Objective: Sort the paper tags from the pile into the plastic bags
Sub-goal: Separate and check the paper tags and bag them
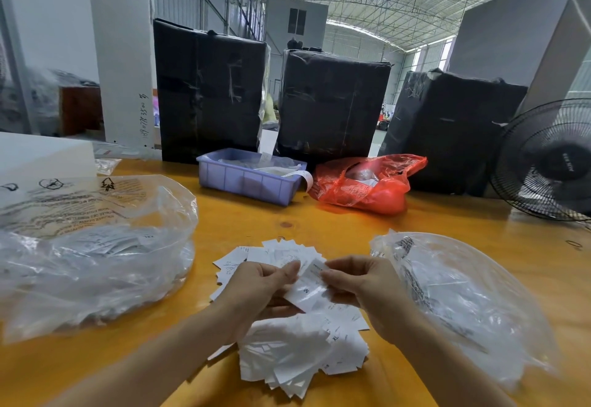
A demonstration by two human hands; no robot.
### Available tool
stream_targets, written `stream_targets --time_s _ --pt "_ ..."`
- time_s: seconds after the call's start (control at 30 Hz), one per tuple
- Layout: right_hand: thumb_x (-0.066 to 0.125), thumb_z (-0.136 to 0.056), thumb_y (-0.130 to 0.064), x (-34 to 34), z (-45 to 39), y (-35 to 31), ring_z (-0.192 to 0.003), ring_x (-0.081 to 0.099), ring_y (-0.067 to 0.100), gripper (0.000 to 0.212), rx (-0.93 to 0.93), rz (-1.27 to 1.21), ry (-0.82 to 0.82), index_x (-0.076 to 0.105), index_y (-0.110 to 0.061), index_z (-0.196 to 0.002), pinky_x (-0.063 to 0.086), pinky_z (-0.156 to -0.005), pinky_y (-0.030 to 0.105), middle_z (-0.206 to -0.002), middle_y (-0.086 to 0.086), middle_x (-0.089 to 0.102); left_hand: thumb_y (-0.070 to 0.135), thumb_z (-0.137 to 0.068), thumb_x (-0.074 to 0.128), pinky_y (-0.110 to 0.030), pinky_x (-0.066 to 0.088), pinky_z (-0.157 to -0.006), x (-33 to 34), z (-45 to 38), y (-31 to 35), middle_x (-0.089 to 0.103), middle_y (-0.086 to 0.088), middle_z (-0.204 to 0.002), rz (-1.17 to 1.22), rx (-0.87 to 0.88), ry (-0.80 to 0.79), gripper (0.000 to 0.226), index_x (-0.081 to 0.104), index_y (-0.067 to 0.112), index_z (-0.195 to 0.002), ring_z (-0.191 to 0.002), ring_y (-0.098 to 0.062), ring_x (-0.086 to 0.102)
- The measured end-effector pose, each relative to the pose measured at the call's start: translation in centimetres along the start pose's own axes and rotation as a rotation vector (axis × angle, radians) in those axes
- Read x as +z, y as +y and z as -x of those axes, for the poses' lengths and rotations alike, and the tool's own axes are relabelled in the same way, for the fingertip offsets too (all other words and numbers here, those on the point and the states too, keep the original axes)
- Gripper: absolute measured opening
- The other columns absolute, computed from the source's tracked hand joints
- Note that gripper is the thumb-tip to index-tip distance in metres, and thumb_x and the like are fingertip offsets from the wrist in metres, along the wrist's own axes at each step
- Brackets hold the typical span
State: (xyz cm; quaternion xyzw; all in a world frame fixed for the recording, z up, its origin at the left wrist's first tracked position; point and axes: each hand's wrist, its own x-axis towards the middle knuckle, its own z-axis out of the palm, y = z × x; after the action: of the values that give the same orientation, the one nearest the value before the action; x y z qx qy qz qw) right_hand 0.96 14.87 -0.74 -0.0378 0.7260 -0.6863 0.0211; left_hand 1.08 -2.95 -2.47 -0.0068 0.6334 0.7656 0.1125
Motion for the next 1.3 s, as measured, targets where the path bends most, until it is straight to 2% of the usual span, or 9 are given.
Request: stream_targets --time_s 0.13,0.23,0.57,0.73,0.83,1.03,1.17,1.23,1.3 --pt "0.071 -0.076 0.003 -0.2 -0.1 -0.3 -0.056 0.065 0.019 0.014 0.037 -0.088 0.036 0.068 0.006 -0.089 0.055 -0.054 0.024 -0.072 0.017 0.069 0.041 -0.079 0.064 -0.024 0.056 -0.055 -0.7 0.1 1.1 0.072 -0.024 -0.086 -0.095 -0.104 -0.137 0.048 0.068 -0.004 -0.096 -0.075 -0.028 0.073" --pt "0.071 -0.076 0.001 -0.2 0.1 -0.5 -0.06 0.068 0.02 0.012 0.025 -0.086 0.031 0.069 0.004 -0.088 0.056 -0.055 0.024 -0.075 0.018 0.072 0.031 -0.076 0.069 -0.021 0.055 -0.054 -1.1 0.2 1.4 0.073 -0.021 -0.088 -0.148 -0.096 -0.202 0.038 0.07 -0.002 -0.095 -0.075 -0.025 0.073" --pt "0.066 -0.074 0.007 0.1 0.5 -0.8 -0.061 0.07 0.028 0.013 0.007 -0.102 -0.006 0.068 0.008 -0.087 0.057 -0.051 0.025 -0.078 0.026 0.07 0.013 -0.087 0.066 -0.018 0.054 -0.057 -3.0 0.7 4.8 0.072 -0.008 -0.078 -0.467 0.053 -0.135 0.017 0.069 0.0 -0.098 -0.064 -0.016 0.071" --pt "0.062 -0.079 0.011 0.2 0.3 -1.1 -0.056 0.069 0.031 0.009 0.005 -0.013 -0.056 0.067 0.008 -0.085 0.053 -0.043 0.023 -0.076 0.027 0.07 0.019 -0.091 0.061 -0.014 0.049 -0.048 -10.5 1.8 11.1 0.068 0.0 -0.07 -0.724 0.274 0.378 0.015 0.065 0.019 -0.077 -0.054 -0.005 0.067" --pt "0.062 -0.079 0.009 -0.4 -0.1 -1.2 -0.059 0.07 0.032 0.01 -0.013 0.045 -0.056 0.069 0.006 -0.085 0.053 -0.044 0.023 -0.077 0.024 0.071 0.013 -0.093 0.055 -0.019 0.051 -0.05 -16.6 3.0 12.5 0.066 -0.007 -0.067 -0.885 0.2 0.692 0.019 0.067 0.007 -0.08 -0.055 -0.01 0.066" --pt "0.069 -0.057 -0.015 -1.9 -0.6 -1.2 -0.065 0.071 0.032 0.033 -0.045 0.071 -0.006 0.073 -0.002 -0.087 0.054 -0.05 0.024 -0.082 0.019 0.073 -0.001 -0.088 0.053 -0.028 0.049 -0.054 -20.7 2.9 10.6 0.063 -0.011 -0.074 -1.151 -0.048 0.849 0.016 0.066 -0.004 -0.097 -0.068 -0.023 0.066" --pt "0.069 -0.062 -0.016 -2.1 -0.7 -1.4 -0.064 0.071 0.03 0.022 -0.092 0.09 0.049 0.076 -0.009 -0.083 0.055 -0.051 0.025 -0.08 0.016 0.073 0.0 -0.09 0.052 -0.029 0.044 -0.063 -19.8 2.3 10.0 0.061 -0.009 -0.091 -1.366 -0.091 0.99 0.013 0.06 0.002 -0.1 -0.078 -0.023 0.055" --pt "0.069 -0.072 -0.008 -2.4 -0.8 -1.9 -0.062 0.071 0.028 0.015 -0.125 0.089 0.066 0.074 -0.005 -0.086 0.055 -0.049 0.024 -0.078 0.016 0.073 0.005 -0.092 0.053 -0.03 0.045 -0.066 -18.4 2.2 10.3 0.061 -0.011 -0.1 -1.448 -0.023 1.07 0.014 0.06 0.002 -0.104 -0.084 -0.024 0.054" --pt "0.067 -0.078 -0.003 -2.9 -0.6 -2.8 -0.061 0.071 0.026 0.01 -0.171 0.096 0.127 0.073 -0.007 -0.085 0.054 -0.048 0.021 -0.075 0.013 0.073 0.013 -0.092 0.056 -0.029 0.046 -0.07 -16.3 1.5 10.4 0.062 -0.012 -0.102 -1.517 0.235 1.056 0.018 0.064 0.004 -0.106 -0.091 -0.024 0.058"
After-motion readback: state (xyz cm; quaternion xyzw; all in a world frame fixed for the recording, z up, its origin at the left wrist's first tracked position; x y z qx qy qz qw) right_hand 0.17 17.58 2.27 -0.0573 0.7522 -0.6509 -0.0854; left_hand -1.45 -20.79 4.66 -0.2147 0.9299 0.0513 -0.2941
